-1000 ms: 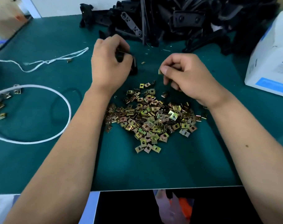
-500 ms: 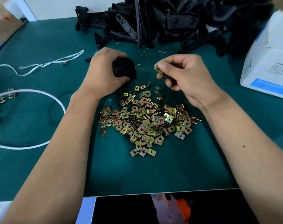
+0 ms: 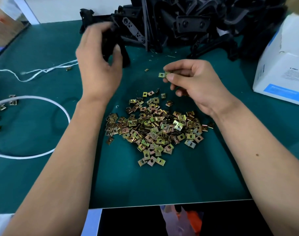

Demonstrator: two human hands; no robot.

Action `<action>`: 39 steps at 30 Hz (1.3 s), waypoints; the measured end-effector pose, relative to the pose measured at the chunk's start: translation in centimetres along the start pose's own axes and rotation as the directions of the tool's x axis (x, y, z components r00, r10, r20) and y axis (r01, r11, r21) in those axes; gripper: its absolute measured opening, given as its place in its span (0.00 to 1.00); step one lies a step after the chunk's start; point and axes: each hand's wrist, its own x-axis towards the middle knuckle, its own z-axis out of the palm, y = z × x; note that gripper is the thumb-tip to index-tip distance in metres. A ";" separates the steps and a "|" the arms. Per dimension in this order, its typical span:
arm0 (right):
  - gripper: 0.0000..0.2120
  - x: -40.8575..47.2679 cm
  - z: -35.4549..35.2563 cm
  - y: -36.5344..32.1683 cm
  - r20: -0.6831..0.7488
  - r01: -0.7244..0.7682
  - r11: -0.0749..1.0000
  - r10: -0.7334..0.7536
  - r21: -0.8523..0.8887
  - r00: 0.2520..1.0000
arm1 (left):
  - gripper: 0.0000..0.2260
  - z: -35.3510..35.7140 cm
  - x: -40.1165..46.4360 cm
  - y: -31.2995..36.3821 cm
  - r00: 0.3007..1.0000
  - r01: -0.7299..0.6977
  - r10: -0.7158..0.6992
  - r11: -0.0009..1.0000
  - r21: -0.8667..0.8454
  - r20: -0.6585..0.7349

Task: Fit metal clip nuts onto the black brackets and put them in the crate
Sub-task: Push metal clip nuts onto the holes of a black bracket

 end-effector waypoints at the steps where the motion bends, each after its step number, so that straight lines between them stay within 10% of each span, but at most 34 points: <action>1: 0.08 0.0 0.0 0.0 -0.004 0.004 1.000 -0.004 -0.009 1.000 | 0.13 -0.2 0.2 0.0 0.997 -0.013 0.012 1.000 -0.007 -0.082; 6: 0.09 0.1 0.0 0.2 -0.025 0.020 0.998 -0.021 -0.056 0.999 | 0.03 -1.4 1.6 -0.5 0.957 0.109 -0.216 0.885 -0.452 -0.192; 9: 0.09 0.1 0.0 0.2 -0.047 0.013 0.999 -0.015 -0.046 0.999 | 0.04 -2.1 1.9 -0.4 0.818 0.462 -0.557 0.485 -0.743 0.146; 11: 0.08 0.0 0.1 0.2 -0.060 0.012 0.999 -0.015 -0.040 0.998 | 0.06 -2.2 1.6 -0.5 0.722 0.634 -0.537 0.258 -0.729 0.437; 13: 0.08 0.0 0.3 0.1 -0.060 0.007 1.000 -0.009 -0.030 0.998 | 0.06 -1.9 1.0 -0.1 0.652 0.754 -0.442 0.289 -0.590 0.616; 17: 0.09 -0.2 0.7 -0.2 -0.040 -0.017 0.999 0.016 -0.037 0.999 | 0.11 -0.5 -0.1 1.0 0.564 0.818 -0.422 0.405 -0.409 0.710; 25: 0.09 -0.5 0.6 -0.5 -0.021 -0.060 0.996 0.061 0.071 0.998 | 0.09 -1.3 0.9 -1.2 0.510 0.656 -0.462 -0.337 -0.675 0.726; 29: 0.09 -0.4 0.5 -0.5 -0.037 -0.083 0.992 0.087 0.095 0.996 | 0.05 -1.3 0.7 -1.4 0.514 0.642 -0.628 -0.170 -0.748 0.584; 35: 0.07 -0.4 0.7 -0.4 -0.066 -0.055 0.995 0.060 0.077 0.996 | 0.07 -1.3 0.6 -3.3 0.367 0.434 -0.673 -0.486 -0.759 0.642; 39: 0.07 -0.3 0.8 -0.3 -0.073 -0.070 0.993 0.078 0.096 0.994 | 0.10 -1.1 0.9 -3.1 0.428 0.579 -0.646 -0.341 -0.741 0.632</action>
